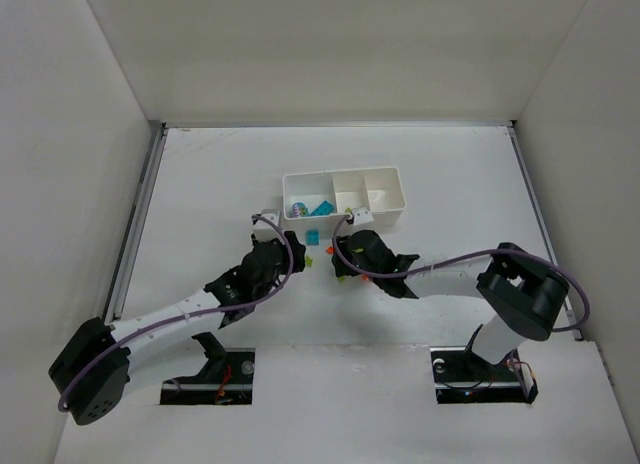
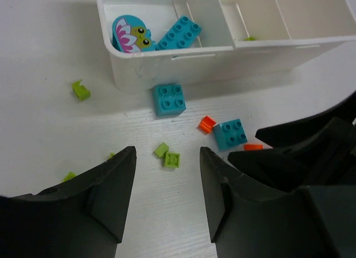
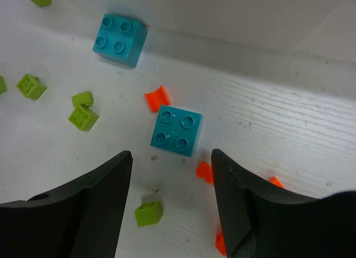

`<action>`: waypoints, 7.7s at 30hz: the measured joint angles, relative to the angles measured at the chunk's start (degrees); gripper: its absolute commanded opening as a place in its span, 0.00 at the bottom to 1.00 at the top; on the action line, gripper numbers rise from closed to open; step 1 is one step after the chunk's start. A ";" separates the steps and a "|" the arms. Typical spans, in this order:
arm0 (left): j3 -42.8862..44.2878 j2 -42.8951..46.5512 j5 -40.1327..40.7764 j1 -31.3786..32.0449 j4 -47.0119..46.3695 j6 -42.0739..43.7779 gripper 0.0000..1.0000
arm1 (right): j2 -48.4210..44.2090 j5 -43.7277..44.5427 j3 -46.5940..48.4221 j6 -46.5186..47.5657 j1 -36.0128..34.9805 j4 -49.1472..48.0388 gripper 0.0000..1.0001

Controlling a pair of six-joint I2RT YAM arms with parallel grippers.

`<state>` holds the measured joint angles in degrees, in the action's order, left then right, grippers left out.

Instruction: Sort the legos into containers by color

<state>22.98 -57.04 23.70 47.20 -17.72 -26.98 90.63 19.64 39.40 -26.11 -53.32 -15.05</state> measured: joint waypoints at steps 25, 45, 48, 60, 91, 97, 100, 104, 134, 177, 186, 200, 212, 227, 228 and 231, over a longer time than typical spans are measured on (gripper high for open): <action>-5.86 4.20 8.44 2.62 7.52 -5.22 0.46 | 4.72 3.82 3.76 0.61 -0.28 1.31 0.28; -6.51 -3.63 7.98 -3.54 5.35 -9.33 0.42 | 0.42 1.88 20.48 3.50 0.13 5.35 0.31; -6.51 -4.66 7.96 -4.59 4.85 -9.55 0.41 | 5.70 1.16 24.65 3.82 2.14 5.20 0.37; -6.49 -9.03 7.85 -6.16 3.85 -12.55 0.37 | 9.60 -0.24 27.67 4.28 4.04 4.83 0.61; -2.54 -5.77 9.90 -4.35 6.91 -13.40 0.13 | -23.98 3.28 -2.05 2.29 3.78 2.84 0.58; 8.81 -5.84 9.29 -1.20 8.52 -10.54 0.14 | -27.47 4.92 -6.29 0.00 5.44 4.85 0.30; 16.35 -11.30 7.58 -0.26 6.01 -8.44 0.14 | -27.69 5.29 -8.31 -1.42 6.01 5.75 0.29; 26.53 -22.80 3.69 -0.07 2.32 -6.56 0.15 | -28.06 5.46 -10.99 -2.67 6.67 6.47 0.30; 47.56 -49.92 -5.51 -2.58 0.22 -3.58 0.15 | -31.41 5.88 -12.24 -3.74 7.23 6.56 0.32; 58.75 -55.39 -14.29 -6.82 12.96 0.15 0.18 | -35.85 1.01 -0.98 -12.31 18.91 23.45 0.39; 61.92 -58.36 -14.75 -6.80 13.92 0.20 0.19 | -37.73 0.83 -2.40 -12.28 19.71 23.71 0.40; 61.92 -58.75 -14.05 -6.67 15.56 0.17 0.23 | -41.59 0.74 -4.76 -12.28 20.00 24.44 0.41; 61.92 -58.75 -13.75 -6.80 15.56 0.20 0.28 | -42.34 0.74 -4.76 -12.28 20.00 24.94 0.41; 61.92 -54.82 -10.84 -7.19 17.38 0.61 0.54 | -42.18 0.72 -4.76 -12.28 19.89 24.98 0.41; 61.92 -53.48 -10.21 -7.32 17.81 0.63 0.54 | -42.18 0.72 -4.76 -12.28 19.82 24.96 0.41; 61.90 -48.81 -8.28 -7.91 18.93 0.61 0.57 | -42.18 0.72 -4.76 -12.28 19.12 24.94 0.41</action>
<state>84.88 -105.84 15.42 39.29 1.21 -26.37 48.45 20.36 34.63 -38.39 -34.20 9.89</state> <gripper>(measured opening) 0.556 0.408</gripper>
